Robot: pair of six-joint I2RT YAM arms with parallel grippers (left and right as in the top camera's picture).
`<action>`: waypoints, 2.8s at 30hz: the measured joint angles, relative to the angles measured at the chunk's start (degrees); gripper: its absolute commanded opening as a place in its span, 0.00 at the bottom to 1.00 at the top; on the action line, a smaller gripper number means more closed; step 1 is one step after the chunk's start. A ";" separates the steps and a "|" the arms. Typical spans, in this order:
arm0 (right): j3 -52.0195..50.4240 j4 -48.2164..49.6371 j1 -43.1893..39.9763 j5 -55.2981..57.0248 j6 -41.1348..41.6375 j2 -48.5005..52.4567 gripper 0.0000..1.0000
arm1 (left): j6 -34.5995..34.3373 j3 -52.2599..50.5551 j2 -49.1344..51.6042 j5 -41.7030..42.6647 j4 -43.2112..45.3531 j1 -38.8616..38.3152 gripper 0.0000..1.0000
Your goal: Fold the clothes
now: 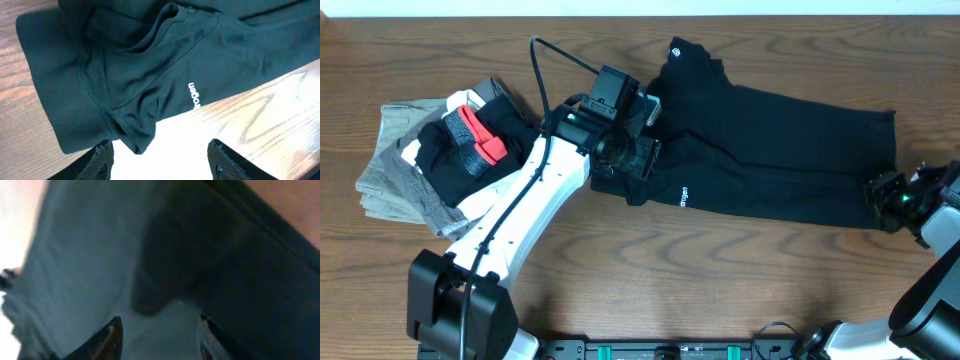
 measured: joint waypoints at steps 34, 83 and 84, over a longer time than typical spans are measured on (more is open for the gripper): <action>0.00 -4.87 0.00 1.09 -1.33 0.02 0.01 | 0.22 0.00 0.00 0.00 0.09 0.00 0.63; 0.07 19.45 -5.57 -21.51 5.70 8.37 0.01 | 1.16 0.00 0.00 0.02 -1.01 -0.17 0.61; 0.13 15.76 -5.18 -22.36 4.94 8.37 0.01 | 1.57 0.00 0.00 0.02 -1.14 -0.28 0.58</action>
